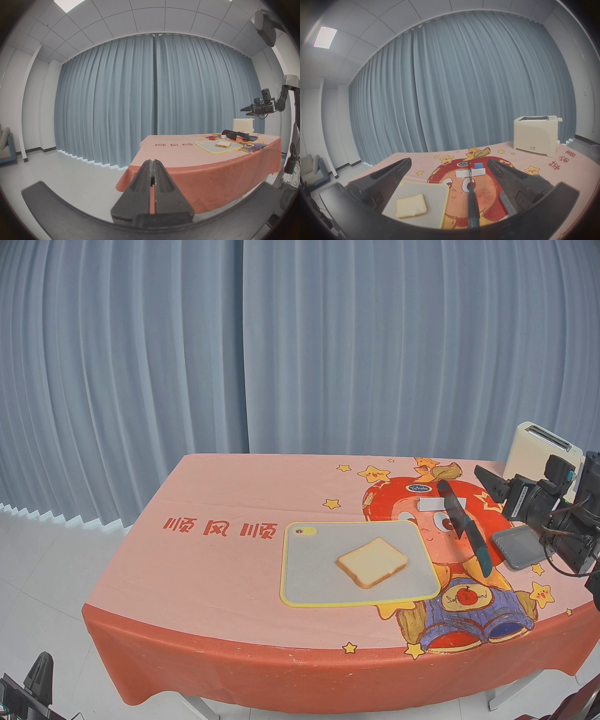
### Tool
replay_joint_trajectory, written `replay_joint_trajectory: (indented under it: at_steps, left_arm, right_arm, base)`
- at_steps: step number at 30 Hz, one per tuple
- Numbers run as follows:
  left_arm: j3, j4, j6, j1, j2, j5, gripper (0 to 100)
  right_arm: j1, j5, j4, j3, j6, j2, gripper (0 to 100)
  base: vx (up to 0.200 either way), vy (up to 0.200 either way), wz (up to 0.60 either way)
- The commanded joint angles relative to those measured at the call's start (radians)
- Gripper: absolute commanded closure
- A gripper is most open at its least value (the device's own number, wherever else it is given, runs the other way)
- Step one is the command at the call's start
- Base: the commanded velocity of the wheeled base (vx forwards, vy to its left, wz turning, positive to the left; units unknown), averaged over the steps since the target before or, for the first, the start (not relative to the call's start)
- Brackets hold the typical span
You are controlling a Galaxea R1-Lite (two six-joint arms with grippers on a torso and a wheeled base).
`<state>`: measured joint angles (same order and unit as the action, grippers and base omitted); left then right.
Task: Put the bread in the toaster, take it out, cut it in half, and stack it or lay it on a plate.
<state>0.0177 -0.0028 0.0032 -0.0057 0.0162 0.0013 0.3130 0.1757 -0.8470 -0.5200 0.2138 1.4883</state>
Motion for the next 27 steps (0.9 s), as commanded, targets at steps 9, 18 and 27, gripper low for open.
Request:
replay_joint_trajectory:
  at_steps: [9,18,27]
  left_arm:
    - [-0.018,0.0,0.001,0.0,-0.002,0.0,100]
    - [-0.018,0.0,0.0,0.0,-0.002,0.0,100]
    - [-0.018,0.0,0.0,0.0,-0.002,0.0,100]
  right_arm:
    - [-0.006,0.093,0.051,0.025,-0.021,0.079,0]
    - [-0.011,0.094,0.051,0.043,-0.022,0.138,0]
    - [-0.028,0.094,0.042,0.06,-0.033,0.201,0]
  base:
    - [0.0,0.0,0.0]
    - [0.0,0.0,0.0]
    - [0.0,0.0,0.0]
